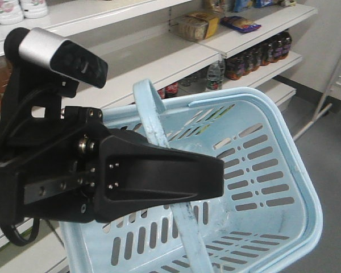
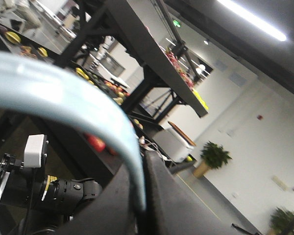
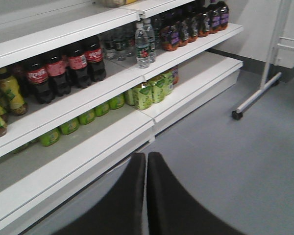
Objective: Place coke in basket with both arms
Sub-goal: 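Hold the basket in the left gripper while the base turns away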
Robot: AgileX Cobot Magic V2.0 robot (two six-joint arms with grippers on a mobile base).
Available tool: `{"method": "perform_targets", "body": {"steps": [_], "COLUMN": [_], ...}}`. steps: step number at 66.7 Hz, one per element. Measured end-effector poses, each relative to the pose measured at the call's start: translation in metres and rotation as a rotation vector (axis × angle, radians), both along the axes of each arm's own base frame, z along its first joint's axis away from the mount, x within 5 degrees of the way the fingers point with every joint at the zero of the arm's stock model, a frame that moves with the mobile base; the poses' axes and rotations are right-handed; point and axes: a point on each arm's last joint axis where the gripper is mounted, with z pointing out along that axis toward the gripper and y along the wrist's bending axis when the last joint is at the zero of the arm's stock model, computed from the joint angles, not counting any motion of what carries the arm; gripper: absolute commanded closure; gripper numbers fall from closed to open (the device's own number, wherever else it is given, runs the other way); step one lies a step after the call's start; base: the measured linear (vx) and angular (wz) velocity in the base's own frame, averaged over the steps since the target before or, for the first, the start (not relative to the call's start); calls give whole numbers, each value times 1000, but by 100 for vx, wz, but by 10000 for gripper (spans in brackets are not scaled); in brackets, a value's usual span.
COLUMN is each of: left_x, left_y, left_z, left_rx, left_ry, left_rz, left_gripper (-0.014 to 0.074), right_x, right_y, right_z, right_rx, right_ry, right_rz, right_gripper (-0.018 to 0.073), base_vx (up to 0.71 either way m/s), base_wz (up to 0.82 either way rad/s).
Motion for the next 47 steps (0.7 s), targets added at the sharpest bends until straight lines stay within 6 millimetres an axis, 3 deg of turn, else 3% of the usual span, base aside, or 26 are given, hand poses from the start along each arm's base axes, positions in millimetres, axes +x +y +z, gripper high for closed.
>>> {"method": "perform_targets", "body": {"steps": [47], "left_x": [0], "left_y": [0], "left_z": [0], "left_rx": [-1], "left_ry": [-2], "left_rz": [0], "left_gripper": [603], "right_x": [0], "right_y": [0], "right_z": [0], "right_rx": [0], "right_ry": [0], "right_rz": [0], "right_gripper": [564], "base_vx": [3], "base_wz": [-60]}}
